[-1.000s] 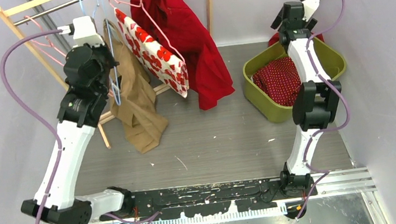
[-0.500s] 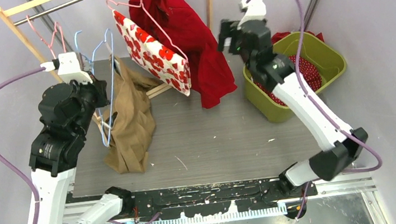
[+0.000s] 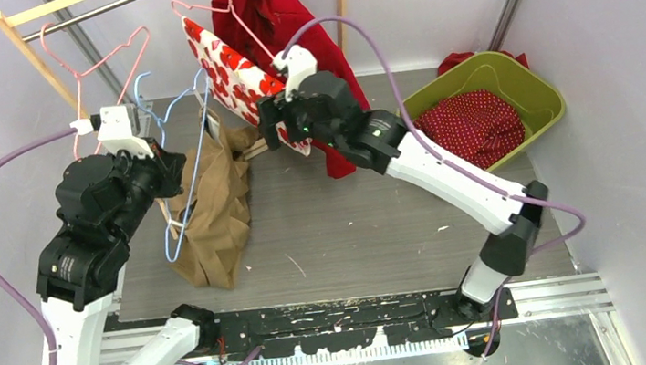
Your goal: Remove the skirt from the hanger
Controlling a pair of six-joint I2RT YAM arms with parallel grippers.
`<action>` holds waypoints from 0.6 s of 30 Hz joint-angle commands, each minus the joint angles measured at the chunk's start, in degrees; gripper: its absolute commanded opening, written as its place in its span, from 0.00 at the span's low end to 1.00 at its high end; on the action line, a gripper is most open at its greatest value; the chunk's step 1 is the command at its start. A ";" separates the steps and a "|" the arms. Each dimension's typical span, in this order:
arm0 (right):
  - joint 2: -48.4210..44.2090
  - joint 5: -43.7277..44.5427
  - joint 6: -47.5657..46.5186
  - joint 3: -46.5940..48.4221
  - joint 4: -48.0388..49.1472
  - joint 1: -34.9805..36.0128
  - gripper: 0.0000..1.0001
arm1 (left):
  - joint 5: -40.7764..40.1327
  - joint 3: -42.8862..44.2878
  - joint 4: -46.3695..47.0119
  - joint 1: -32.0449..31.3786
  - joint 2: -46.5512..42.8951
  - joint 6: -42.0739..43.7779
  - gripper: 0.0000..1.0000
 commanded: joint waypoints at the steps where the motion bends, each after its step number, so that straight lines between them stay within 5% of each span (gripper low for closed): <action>1: 4.64 -4.42 0.79 7.24 2.09 1.72 0.90 | 1.72 3.08 0.54 -0.18 -2.29 -0.53 0.00; 18: 20.39 -8.40 3.09 23.61 1.76 4.42 0.89 | 3.69 2.85 -1.32 -0.16 -4.71 -1.65 0.00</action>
